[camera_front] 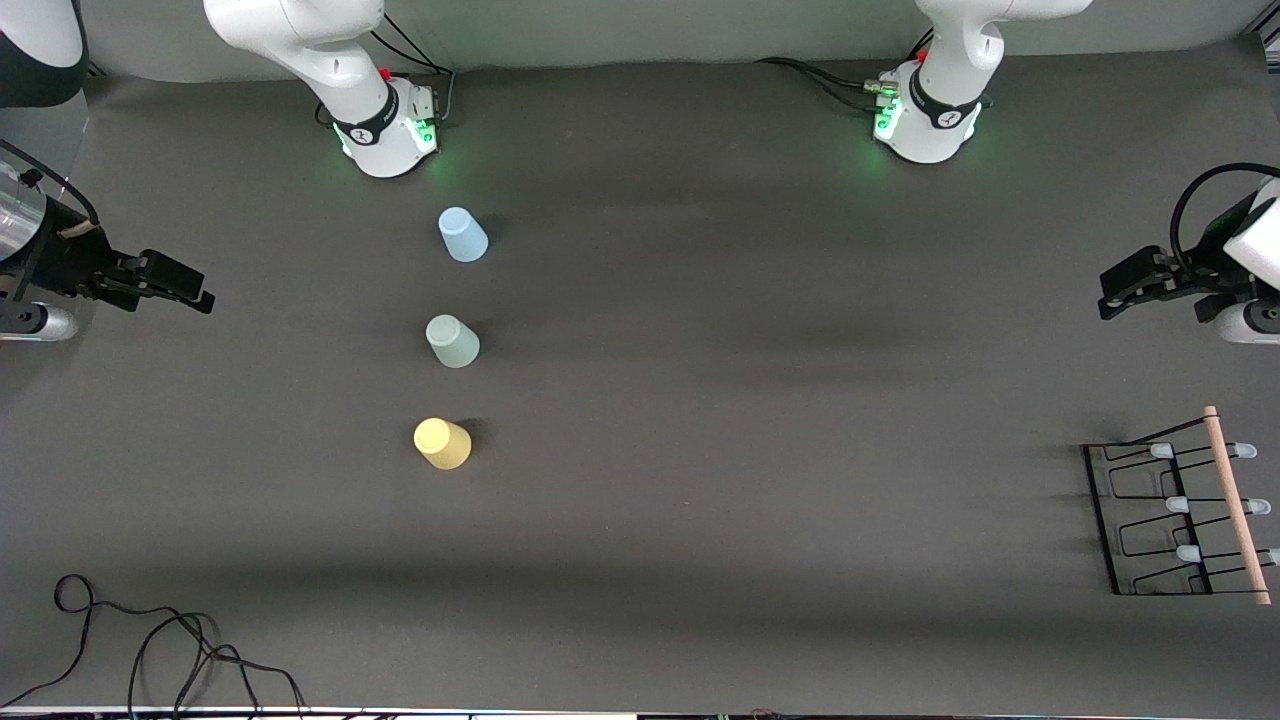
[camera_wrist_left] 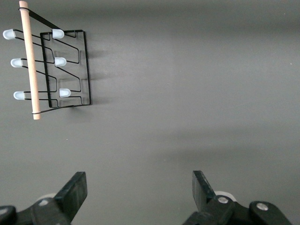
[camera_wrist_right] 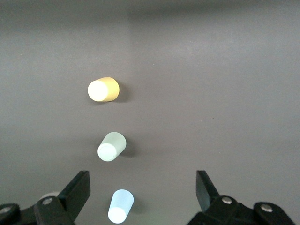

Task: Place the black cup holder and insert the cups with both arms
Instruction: 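Move the left gripper toward the black wire cup rack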

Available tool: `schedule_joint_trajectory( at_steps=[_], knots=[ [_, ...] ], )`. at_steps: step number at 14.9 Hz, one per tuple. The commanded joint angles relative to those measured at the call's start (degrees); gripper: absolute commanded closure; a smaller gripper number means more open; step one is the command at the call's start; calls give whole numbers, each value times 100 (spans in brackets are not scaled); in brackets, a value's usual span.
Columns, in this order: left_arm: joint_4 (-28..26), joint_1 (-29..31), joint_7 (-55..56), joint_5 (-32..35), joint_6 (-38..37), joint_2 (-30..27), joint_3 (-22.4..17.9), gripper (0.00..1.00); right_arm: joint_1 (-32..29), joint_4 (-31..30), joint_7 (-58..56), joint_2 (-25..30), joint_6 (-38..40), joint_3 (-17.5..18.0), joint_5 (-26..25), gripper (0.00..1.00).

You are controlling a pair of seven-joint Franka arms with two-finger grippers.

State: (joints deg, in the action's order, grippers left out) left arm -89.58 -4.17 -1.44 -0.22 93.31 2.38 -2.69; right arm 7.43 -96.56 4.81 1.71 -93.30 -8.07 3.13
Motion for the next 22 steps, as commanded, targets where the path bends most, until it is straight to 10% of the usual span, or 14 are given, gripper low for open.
schedule_joint_trajectory(
  at_steps=[1,15,22],
  knots=[
    [-24,-5,30,-75,90,-28,-12,0,4,-21,-77,49,-13,-1,-58,0],
    [19,-66,73,-49,47,16,-3,0,-4,14,-77,31,-13,-1,-66,0],
    [1029,302,-128,13,12,876,-47,0,4,-4,-77,32,-13,-1,-66,0]
  ],
)
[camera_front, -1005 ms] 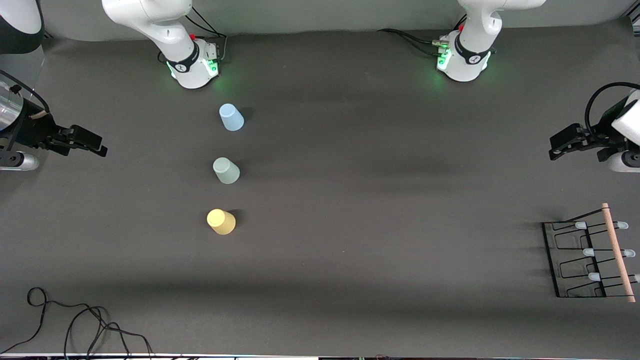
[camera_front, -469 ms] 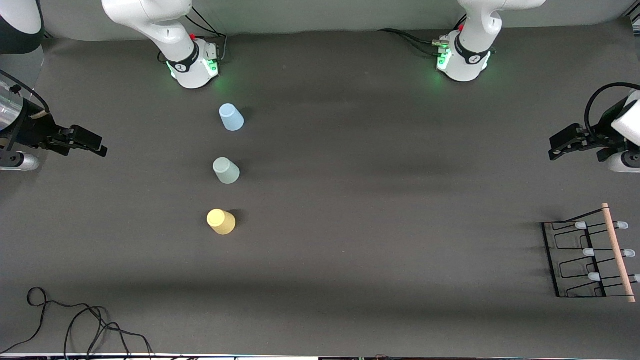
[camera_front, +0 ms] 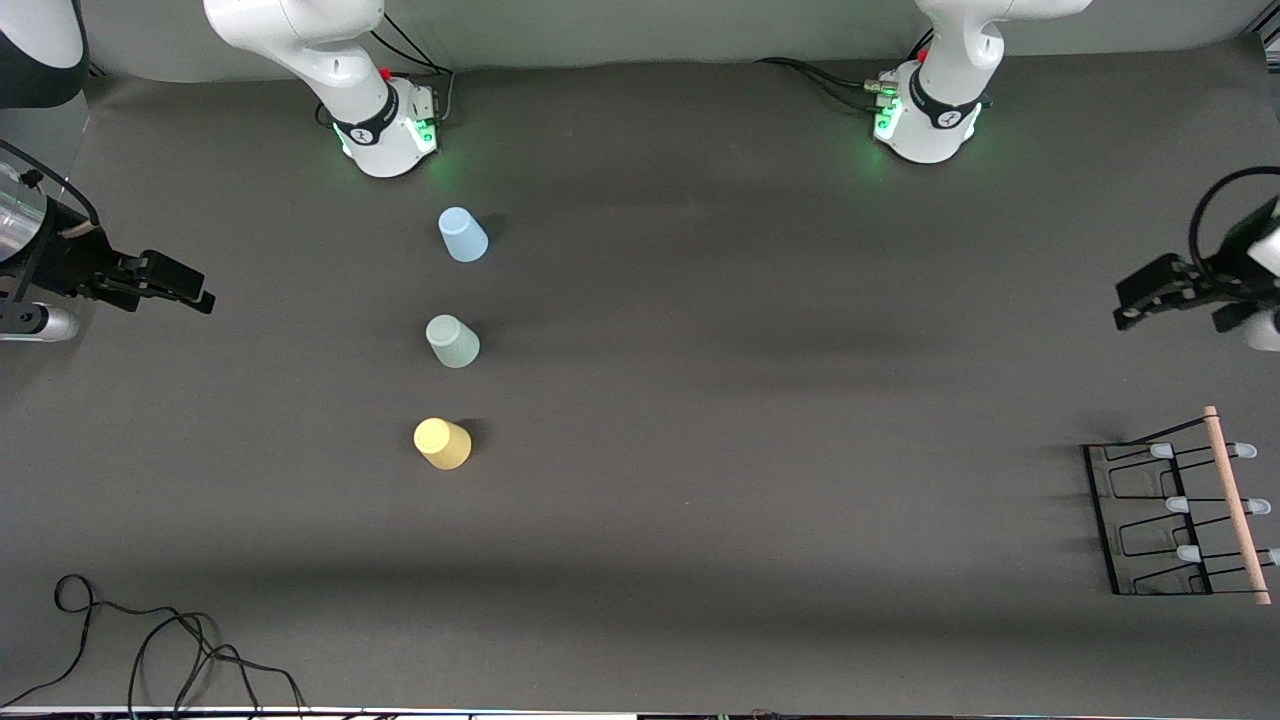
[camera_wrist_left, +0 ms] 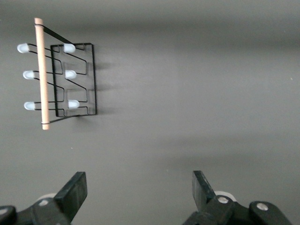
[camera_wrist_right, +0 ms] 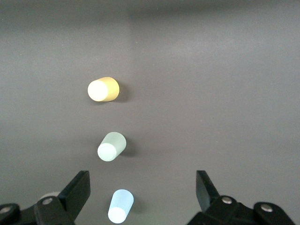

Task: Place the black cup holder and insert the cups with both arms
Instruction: 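Move the left gripper toward the black wire cup rack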

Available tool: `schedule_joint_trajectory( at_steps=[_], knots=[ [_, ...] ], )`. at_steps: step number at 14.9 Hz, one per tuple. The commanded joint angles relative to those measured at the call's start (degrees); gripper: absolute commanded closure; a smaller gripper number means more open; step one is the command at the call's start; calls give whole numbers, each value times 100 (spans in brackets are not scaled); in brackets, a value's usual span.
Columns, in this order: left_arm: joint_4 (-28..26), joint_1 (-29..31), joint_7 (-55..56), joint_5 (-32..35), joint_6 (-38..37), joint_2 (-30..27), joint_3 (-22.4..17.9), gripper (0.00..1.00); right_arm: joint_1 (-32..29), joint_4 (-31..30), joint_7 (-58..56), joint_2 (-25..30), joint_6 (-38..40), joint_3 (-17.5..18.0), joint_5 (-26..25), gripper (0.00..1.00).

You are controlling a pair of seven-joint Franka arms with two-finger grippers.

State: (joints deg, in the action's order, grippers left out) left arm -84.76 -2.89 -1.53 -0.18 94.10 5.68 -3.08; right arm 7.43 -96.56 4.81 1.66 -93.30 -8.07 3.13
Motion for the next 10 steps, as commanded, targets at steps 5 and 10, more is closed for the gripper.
schedule_joint_trajectory(
  at_steps=[5,10],
  knots=[
    [697,841,-919,-35,239,1293,-8,0,4,-3,-77,45,-13,-2,-66,0],
    [768,1421,-1647,-26,1346,2050,-8,0,4,-3,-77,36,-13,-2,-66,0]
  ],
)
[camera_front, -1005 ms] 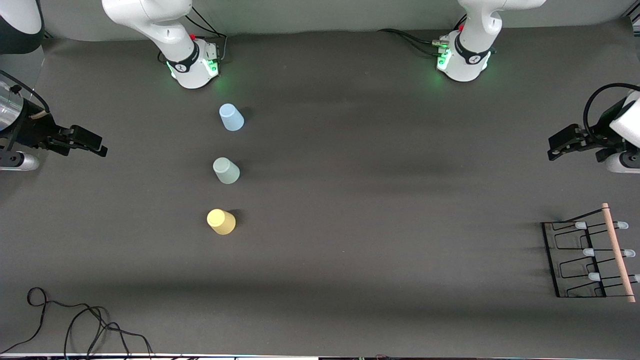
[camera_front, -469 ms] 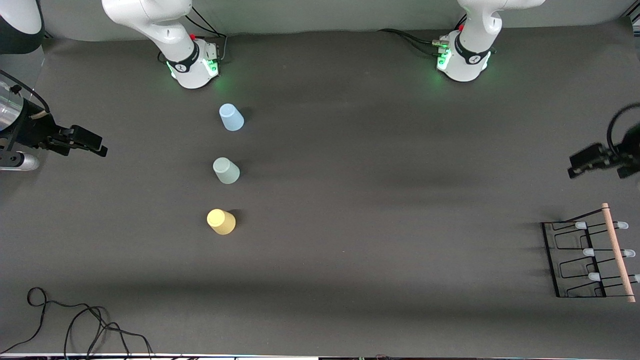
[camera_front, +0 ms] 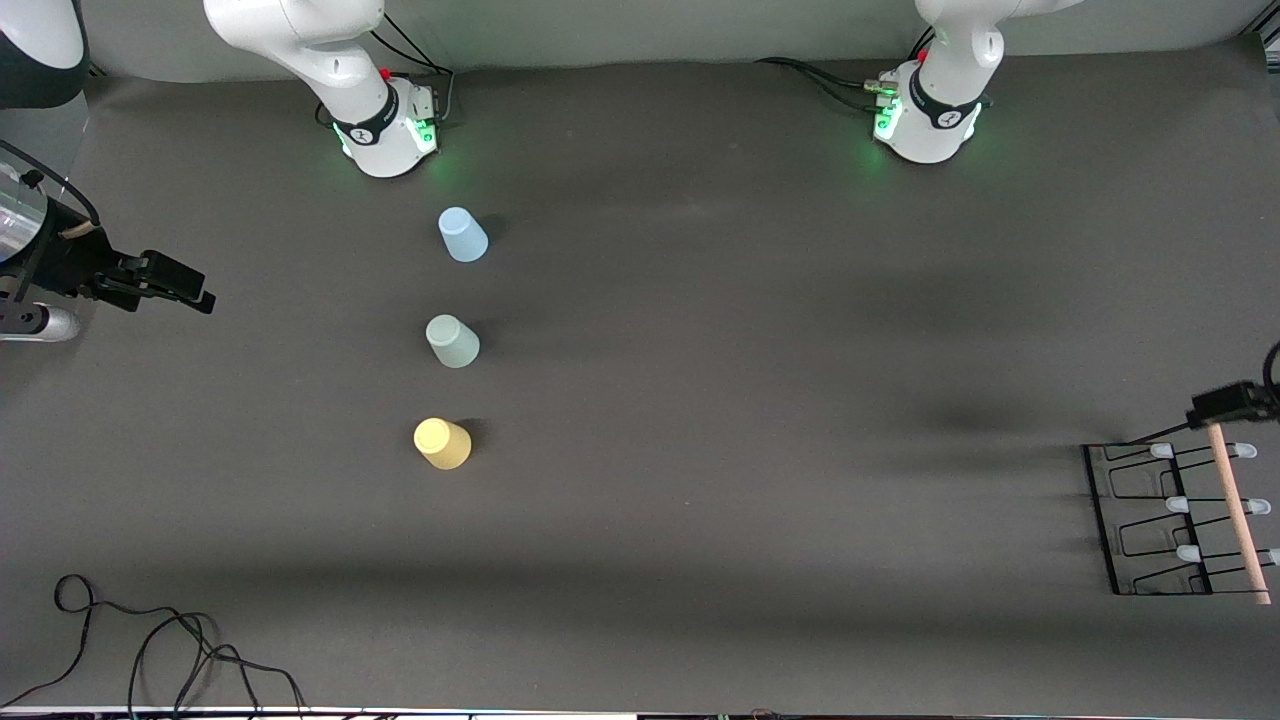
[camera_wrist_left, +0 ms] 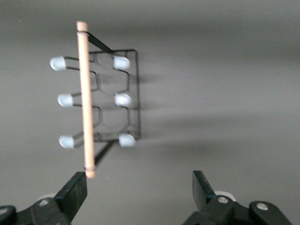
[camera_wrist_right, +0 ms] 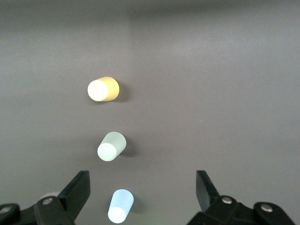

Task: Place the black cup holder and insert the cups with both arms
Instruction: 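Move the left gripper toward the black wire cup rack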

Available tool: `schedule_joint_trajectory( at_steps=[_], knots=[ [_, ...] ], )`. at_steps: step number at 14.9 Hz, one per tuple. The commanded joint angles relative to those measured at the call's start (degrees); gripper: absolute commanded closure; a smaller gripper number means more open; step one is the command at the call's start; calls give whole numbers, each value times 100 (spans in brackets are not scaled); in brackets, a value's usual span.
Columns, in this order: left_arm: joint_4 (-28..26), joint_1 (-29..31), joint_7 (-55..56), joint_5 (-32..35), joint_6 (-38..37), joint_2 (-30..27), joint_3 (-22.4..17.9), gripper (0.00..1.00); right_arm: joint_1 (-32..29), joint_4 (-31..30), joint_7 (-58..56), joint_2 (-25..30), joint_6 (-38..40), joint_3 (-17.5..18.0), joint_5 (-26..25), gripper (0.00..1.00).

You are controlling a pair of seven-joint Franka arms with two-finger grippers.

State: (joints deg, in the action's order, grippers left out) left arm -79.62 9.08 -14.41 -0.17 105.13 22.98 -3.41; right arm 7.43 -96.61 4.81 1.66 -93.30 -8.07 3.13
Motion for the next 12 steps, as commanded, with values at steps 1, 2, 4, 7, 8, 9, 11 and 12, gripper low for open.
schedule_joint_trajectory(
  at_steps=[1,2,4,7,8,9,11,12],
  knots=[
    [246,365,-474,-36,419,460,34,0,4,2,-77,45,-13,-2,-66,0],
    [254,462,-562,-45,612,627,25,3,4,2,-77,45,-13,-2,-66,0],
    [254,490,-546,-36,1068,926,25,4,4,2,-77,45,-13,-2,-66,0],
    [254,559,-554,-36,1676,1322,25,14,4,2,-77,45,-13,-2,-66,0],
    [246,595,-537,-45,1712,1384,25,17,4,2,-77,45,-13,-2,-66,0],
    [246,595,-519,-53,1712,1436,25,22,4,2,-77,45,-13,-2,-66,0],
    [246,586,-519,-88,1712,1463,25,48,4,2,-77,45,-13,-2,-66,0],
    [237,595,-563,-89,1712,1481,34,59,4,2,-77,45,-13,-2,-66,0]
  ],
)
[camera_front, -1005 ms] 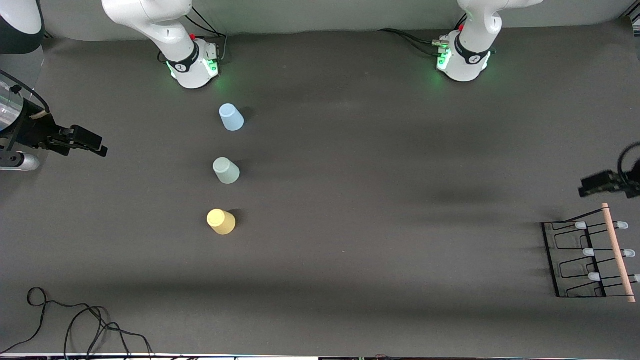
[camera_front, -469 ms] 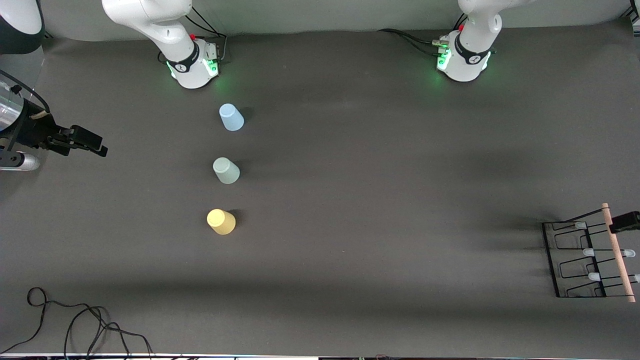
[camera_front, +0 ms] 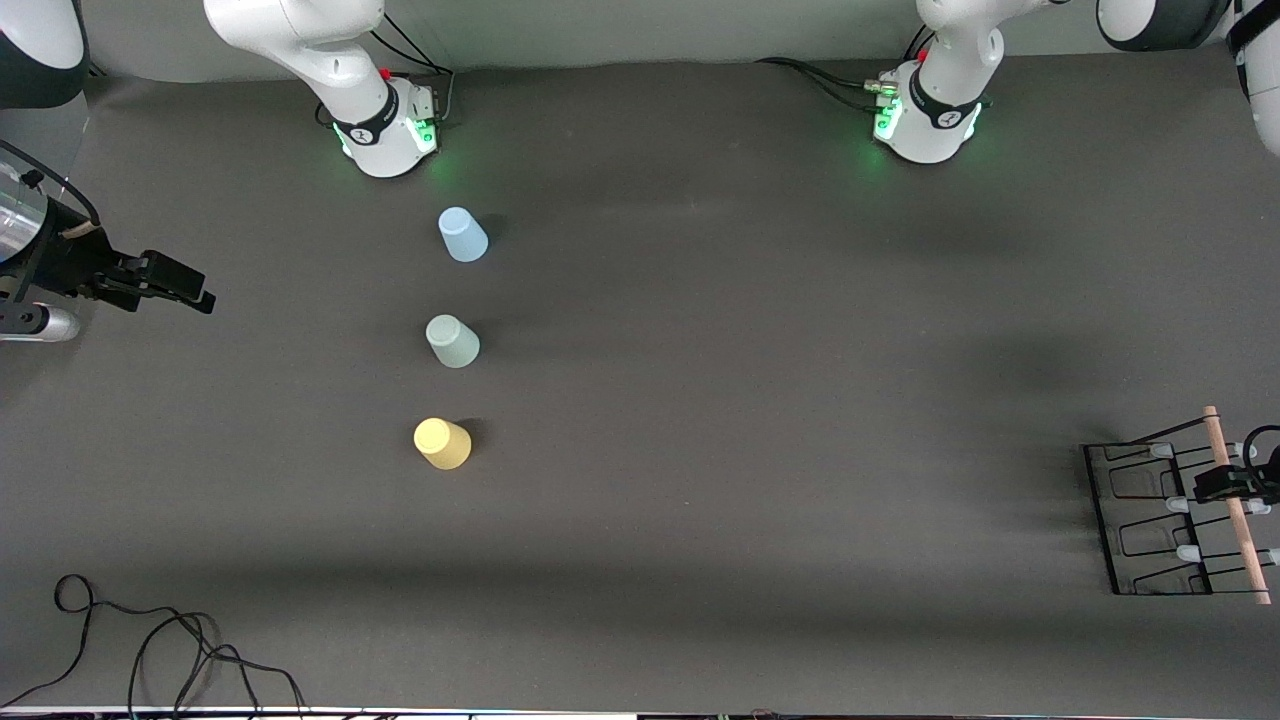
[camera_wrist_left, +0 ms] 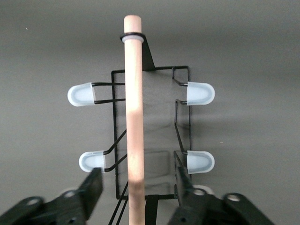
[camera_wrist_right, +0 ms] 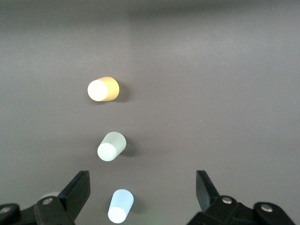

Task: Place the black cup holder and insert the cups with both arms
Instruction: 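Grasp the wooden handle of the cup rack with the left gripper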

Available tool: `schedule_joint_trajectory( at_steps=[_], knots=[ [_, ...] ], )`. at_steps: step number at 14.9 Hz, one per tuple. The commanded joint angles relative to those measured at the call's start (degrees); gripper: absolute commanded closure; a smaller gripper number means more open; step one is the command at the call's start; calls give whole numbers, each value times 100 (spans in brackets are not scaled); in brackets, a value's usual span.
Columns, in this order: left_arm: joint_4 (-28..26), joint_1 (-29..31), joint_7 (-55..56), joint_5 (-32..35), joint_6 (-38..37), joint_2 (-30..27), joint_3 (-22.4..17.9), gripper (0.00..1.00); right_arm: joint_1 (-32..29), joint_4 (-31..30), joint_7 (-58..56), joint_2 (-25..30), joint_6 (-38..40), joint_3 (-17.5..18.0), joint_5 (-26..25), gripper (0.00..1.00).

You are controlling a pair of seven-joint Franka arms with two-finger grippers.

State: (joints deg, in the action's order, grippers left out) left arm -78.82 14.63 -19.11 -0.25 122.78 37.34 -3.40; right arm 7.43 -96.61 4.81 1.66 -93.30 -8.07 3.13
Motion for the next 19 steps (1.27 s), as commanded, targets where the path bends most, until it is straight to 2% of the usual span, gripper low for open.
schedule_joint_trajectory(
  at_steps=[1,2,3,6,7,10,12,14,16,19],
  knots=[
    [165,66,-102,-2,-61,62,24,71,-4,-7,-77,45,-13,-2,-66,0],
    [165,40,-93,33,-105,80,24,78,-5,-7,-77,45,-13,-2,-66,0],
    [174,31,-93,60,-166,80,33,99,4,2,-77,45,-13,-2,-66,0],
    [174,-30,-49,60,-219,28,33,100,-5,-7,-77,45,-4,-2,-66,0],
    [217,-39,-58,60,-394,1,41,100,-5,-7,-77,45,-13,-2,-75,0],
    [823,-91,-49,113,-1271,-34,77,100,-5,-7,-86,45,-4,-10,-67,0],
    [851,-485,404,-27,-1668,-252,68,100,-5,-7,-86,45,-4,-10,-75,0],
    [693,-811,1607,-10,-1993,-455,77,100,-5,-7,-86,45,-4,-10,-84,0],
    [413,-1251,1867,60,-2222,-805,50,100,-5,-7,-86,54,-13,-10,-93,0],
    [-728,-1567,1937,-1,-2031,-1868,164,100,4,-16,-77,63,-4,-10,-93,0]
  ],
)
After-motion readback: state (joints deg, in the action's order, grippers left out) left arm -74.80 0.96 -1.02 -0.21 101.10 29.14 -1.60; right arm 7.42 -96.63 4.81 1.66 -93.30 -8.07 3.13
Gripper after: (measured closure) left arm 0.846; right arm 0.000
